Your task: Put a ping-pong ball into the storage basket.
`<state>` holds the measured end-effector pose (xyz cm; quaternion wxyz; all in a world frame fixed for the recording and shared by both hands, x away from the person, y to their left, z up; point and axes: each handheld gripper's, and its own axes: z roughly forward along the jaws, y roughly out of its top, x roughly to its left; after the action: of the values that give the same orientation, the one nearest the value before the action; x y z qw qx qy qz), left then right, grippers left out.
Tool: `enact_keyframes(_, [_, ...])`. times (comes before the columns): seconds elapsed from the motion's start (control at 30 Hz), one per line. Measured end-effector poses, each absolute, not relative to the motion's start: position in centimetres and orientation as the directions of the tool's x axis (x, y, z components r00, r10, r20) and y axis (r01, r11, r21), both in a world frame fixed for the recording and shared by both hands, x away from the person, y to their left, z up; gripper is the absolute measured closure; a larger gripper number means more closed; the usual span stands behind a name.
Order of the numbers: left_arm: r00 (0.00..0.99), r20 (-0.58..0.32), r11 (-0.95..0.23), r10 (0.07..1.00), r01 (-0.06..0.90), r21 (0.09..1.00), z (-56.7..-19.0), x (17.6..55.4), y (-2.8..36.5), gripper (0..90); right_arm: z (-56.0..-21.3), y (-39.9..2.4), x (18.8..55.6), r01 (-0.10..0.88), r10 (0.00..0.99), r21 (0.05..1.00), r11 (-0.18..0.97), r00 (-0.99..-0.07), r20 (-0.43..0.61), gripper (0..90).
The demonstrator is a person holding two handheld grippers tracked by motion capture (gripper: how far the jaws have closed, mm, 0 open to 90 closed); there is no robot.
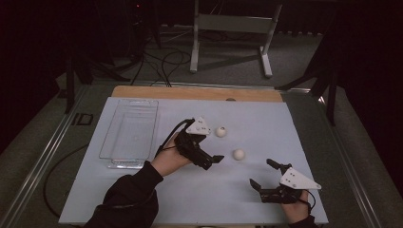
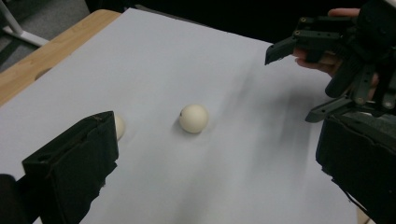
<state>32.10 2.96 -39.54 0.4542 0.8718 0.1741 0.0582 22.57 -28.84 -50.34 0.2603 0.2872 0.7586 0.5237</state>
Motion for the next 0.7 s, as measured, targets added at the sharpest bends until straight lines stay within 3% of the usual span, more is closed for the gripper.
enact_keyframes(0.7, [0.955,-0.043,-0.649,0.294,0.232,0.725,-40.7,33.8,-1.2,0.3,-50.1,-28.9,22.4,0.156,0.707,0.948,0.279,-0.701,-0.093,8.2])
